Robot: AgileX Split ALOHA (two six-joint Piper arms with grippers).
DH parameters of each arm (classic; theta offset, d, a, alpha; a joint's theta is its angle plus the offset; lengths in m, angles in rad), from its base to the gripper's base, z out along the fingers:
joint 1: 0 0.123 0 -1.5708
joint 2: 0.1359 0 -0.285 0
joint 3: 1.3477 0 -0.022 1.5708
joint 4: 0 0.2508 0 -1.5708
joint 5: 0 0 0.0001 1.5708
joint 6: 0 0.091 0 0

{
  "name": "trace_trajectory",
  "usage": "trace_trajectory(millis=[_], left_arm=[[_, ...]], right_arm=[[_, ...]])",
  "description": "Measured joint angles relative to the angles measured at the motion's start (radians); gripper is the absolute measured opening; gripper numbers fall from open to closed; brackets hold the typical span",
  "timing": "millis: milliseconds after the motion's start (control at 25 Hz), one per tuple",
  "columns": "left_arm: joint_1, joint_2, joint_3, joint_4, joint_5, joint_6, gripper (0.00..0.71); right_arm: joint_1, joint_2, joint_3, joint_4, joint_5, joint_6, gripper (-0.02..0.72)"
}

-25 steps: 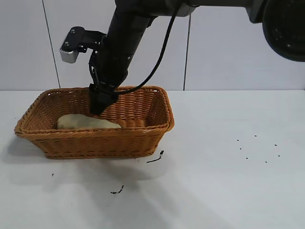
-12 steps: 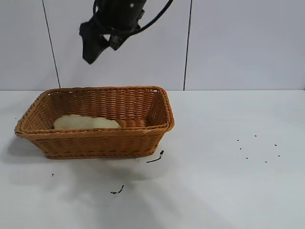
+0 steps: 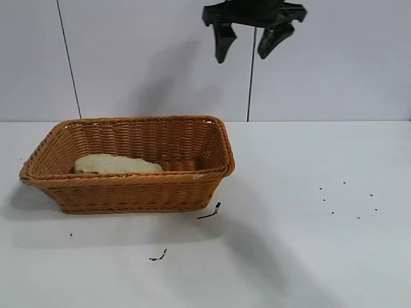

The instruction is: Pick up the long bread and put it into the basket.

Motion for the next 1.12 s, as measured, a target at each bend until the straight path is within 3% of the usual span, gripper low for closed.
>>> trace_trajectory(millis=[200,520,680,1120], left_arm=[[0.0,0.0,0.0,0.0,0.0,0.0,0.696],[0.0,0.0,0.0,0.0,0.0,0.0,0.696],[0.0,0.0,0.0,0.0,0.0,0.0,0.696],[0.0,0.0,0.0,0.0,0.0,0.0,0.696]], right_arm=[[-0.083,-0.001,0.0,0.012,0.009,0.0,0.558],[-0.093,-0.102,0.086,0.032,0.009,-0.007,0.558],[-0.093,-0.26,0.293,0.032,0.008,-0.007,0.558],[-0.093,-0.939,1.102,0.032,0.008,-0.007,0.558]])
